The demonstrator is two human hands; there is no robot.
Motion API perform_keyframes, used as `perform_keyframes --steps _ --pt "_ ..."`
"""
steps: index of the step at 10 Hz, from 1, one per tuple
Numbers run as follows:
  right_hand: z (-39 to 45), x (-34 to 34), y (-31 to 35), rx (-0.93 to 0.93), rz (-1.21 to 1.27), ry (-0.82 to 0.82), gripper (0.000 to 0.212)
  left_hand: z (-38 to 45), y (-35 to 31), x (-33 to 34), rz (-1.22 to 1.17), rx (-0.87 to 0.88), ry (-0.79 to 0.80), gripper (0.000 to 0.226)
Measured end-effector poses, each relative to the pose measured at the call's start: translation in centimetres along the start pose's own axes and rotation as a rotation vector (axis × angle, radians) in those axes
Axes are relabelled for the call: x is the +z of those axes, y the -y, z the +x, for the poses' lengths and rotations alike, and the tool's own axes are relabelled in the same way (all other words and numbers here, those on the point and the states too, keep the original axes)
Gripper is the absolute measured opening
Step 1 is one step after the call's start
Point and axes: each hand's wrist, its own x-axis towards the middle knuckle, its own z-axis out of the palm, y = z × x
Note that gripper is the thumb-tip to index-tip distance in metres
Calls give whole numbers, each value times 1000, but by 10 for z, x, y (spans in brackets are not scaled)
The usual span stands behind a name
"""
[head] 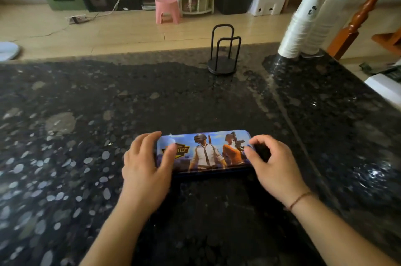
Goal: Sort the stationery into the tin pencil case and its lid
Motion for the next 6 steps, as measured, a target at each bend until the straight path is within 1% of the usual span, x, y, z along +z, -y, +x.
perform_keyframes --steps 1,2,3,4,5,6 --pt "-10 12 1 -52 -129 -49 30 -10 2 18 243 54 120 64" --pt "-14 19 -4 -87 -225 -75 42 -13 12 28 350 103 87 78" --pt "-16 20 -2 -35 -272 -46 41 -11 13 30 413 111 60 79" --pt "-20 26 4 15 -308 20 43 -12 8 28 486 63 115 77" --pt "-13 18 12 128 -196 195 41 -4 -2 22 455 1 234 75" --pt "-16 -17 18 64 -93 223 57 -20 -9 2 404 41 278 80"
